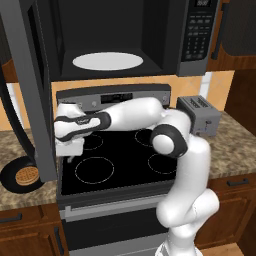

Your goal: Open the microwave, place the bowl with waffle inside the microwave, then close the microwave door and turn it on.

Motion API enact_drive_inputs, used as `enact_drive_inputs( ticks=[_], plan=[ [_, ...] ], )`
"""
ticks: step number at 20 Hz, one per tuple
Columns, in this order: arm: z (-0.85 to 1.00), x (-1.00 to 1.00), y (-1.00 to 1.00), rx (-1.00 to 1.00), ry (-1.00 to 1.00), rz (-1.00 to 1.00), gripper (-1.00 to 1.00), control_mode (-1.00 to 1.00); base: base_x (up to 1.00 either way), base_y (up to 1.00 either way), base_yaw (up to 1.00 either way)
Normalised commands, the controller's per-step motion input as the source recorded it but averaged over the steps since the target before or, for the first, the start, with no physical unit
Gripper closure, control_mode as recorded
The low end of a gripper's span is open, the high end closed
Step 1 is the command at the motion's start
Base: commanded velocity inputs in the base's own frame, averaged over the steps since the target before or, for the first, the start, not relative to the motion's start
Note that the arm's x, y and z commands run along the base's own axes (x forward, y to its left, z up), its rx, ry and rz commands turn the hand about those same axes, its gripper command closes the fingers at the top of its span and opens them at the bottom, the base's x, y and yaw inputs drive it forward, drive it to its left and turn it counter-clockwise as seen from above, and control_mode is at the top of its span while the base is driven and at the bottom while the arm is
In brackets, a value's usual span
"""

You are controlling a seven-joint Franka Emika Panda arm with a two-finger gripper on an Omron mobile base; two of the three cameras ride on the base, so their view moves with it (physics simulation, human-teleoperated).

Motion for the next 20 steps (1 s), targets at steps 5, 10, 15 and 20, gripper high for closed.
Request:
enact_drive_inputs(
  ticks=[5, 10, 15, 20],
  plan=[
    [-0.25, 0.45, 0.22, -0.01, -0.11, 0.0, -1.0, -1.0, 0.0, 0.0, 0.0],
    [-0.07, 0.31, 0.33, 0.0, -0.01, 0.0, -1.0, -1.0, 0.0, 0.0, 0.0],
    [-0.08, 0.2, 0.23, 0.0, 0.0, 0.0, -1.0, -1.0, 0.0, 0.0, 0.0],
    [-0.23, 0.15, 0.18, -0.02, 0.0, 0.0, -1.0, -1.0, 0.0, 0.0, 0.0]
  ],
)
